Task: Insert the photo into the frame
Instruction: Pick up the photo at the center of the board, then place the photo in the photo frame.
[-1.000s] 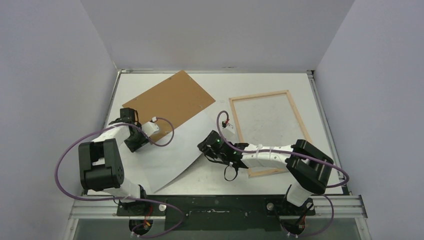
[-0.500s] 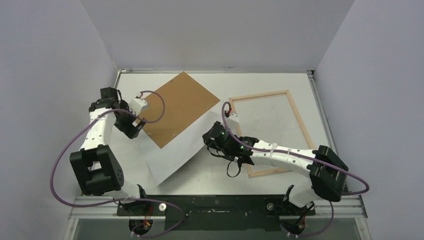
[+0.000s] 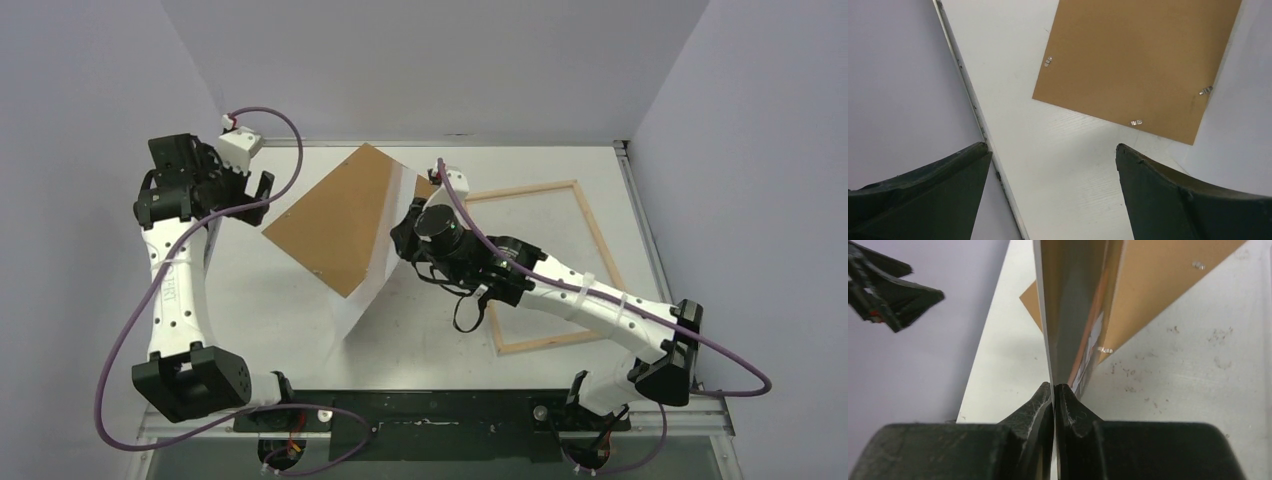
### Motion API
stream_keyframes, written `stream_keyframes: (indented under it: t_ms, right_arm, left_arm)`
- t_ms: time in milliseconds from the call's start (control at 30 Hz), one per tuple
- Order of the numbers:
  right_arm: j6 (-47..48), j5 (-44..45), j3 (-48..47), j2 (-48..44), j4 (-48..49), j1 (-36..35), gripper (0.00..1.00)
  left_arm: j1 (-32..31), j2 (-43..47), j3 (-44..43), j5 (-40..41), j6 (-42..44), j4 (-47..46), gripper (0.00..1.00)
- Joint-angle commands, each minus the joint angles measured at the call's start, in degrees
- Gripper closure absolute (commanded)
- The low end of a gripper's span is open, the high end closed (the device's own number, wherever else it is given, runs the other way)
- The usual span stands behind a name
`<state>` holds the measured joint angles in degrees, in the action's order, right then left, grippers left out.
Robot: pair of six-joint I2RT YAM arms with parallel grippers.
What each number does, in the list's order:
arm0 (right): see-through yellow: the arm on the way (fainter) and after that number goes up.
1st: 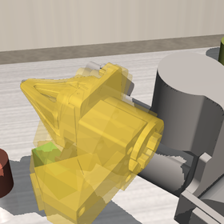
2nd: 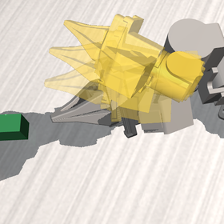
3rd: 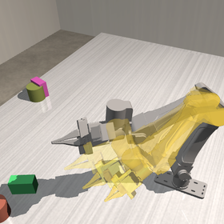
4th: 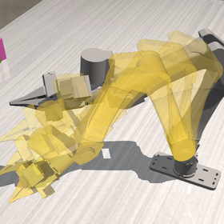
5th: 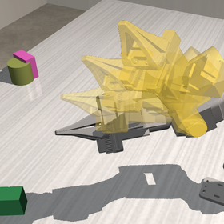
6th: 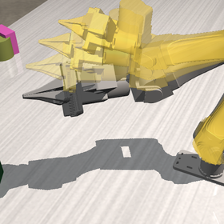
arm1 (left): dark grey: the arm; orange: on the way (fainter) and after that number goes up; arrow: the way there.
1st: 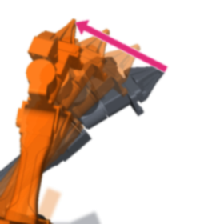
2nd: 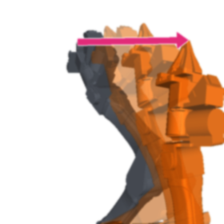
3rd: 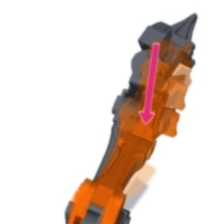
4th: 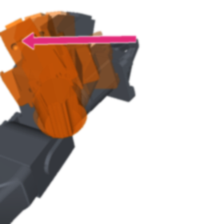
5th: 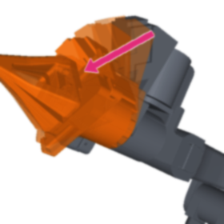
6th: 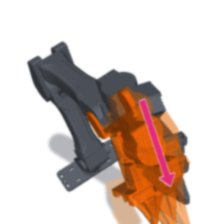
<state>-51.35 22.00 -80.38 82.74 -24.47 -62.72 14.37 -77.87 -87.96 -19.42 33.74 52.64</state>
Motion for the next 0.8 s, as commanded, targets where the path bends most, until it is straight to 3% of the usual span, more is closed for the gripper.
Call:
stream_keyframes:
  t_ms: [0, 267, 567, 767]
  right_arm:
    - [10.54, 1.88, -10.41, -2.3, -9.7, 0.7, 0.94]
    - [21.84, 11.53, -18.26, -7.7, -15.89, 9.56, 0.92]
    - [31.84, 32.37, -15.42, -15.88, -3.62, 11.52, 0.91]
    - [40.89, 41.29, -13.01, -20.27, 5.39, 11.52, 0.91]
  left_arm:
    - [-0.24, 1.83, 2.01, -2.92, -8.39, -3.62, 0.04]
    - [-7.5, 1.11, 4.91, -2.38, -11.72, -4.47, 0.04]
    - [-27.47, -1.39, 11.52, 3.06, -22.0, -13.57, 0.04]
    - [-41.03, -11.5, 7.38, 7.97, -28.87, -15.78, 0.04]
